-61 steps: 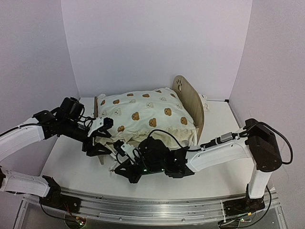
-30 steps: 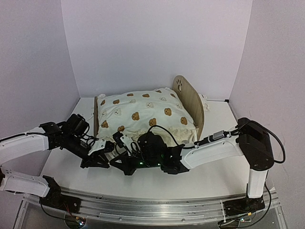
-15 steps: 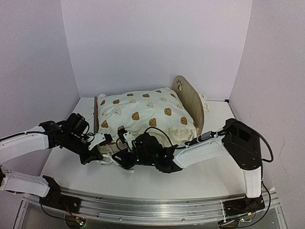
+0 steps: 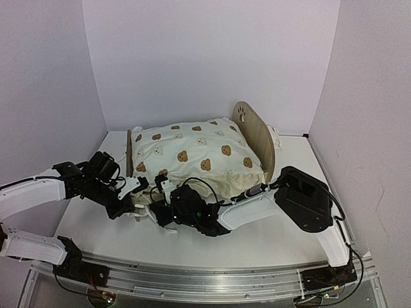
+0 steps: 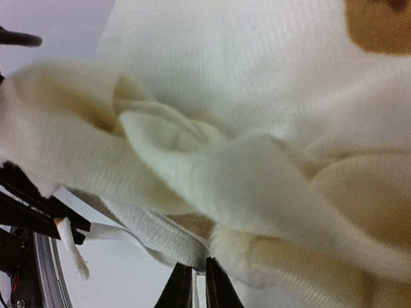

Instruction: Set up the pet bed

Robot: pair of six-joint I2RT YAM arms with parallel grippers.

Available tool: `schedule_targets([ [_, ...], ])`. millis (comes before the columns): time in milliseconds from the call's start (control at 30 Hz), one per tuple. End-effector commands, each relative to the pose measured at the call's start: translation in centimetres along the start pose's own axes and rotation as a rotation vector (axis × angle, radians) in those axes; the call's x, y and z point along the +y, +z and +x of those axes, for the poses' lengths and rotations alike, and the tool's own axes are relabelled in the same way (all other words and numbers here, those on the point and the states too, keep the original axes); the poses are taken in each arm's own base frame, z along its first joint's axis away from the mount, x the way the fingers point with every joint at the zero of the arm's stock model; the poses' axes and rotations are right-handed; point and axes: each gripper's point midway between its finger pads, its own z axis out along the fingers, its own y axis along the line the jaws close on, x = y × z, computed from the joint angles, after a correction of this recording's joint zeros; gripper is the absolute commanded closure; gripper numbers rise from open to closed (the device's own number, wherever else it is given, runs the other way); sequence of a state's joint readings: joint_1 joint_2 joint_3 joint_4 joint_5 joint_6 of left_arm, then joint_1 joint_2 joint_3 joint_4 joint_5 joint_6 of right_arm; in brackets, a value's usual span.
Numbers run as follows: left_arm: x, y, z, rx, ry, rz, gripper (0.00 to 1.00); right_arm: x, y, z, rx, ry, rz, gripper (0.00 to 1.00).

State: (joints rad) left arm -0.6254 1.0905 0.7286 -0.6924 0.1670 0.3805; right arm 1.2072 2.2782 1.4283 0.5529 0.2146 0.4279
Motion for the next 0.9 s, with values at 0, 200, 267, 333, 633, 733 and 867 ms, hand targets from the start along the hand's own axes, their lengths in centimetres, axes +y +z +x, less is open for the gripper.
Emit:
schedule_targets([
  [0,1.1,-1.8,-3.1,-0.061,-0.018,-0.038,1.0,0.7,0.3,-2.4,-0.095,-0.001,0.003,0.98],
  [200,1.1,-2.1,-3.0,-0.015,-0.033,-0.024,1.0,2.0,-1.9,-3.0,-0.077,-0.018,-0.053,1.0],
  [267,1.0,-1.5,-1.8,0.033,-0.04,-0.021,1.0,2.9,-2.6,-3.1,-0.066,-0.026,-0.09,1.0],
  [333,0.9,-0.9,-1.3,0.054,-0.04,-0.015,1.0,4.2,-3.2,-3.3,-0.057,-0.037,-0.138,1.0],
  [633,1.0,-0.1,-1.4,0.073,-0.001,-0.021,1.0,5.2,-4.7,-3.5,-0.038,0.007,-0.19,1.0],
  [733,1.5,0.0,-2.4,0.05,-0.036,-0.048,1.0,5.7,-4.6,-3.3,-0.025,0.005,-0.219,1.0],
  [867,1.9,0.5,-3.3,0.03,-0.046,-0.078,1.0,6.1,-4.4,-2.5,0.004,0.018,-0.248,1.0],
])
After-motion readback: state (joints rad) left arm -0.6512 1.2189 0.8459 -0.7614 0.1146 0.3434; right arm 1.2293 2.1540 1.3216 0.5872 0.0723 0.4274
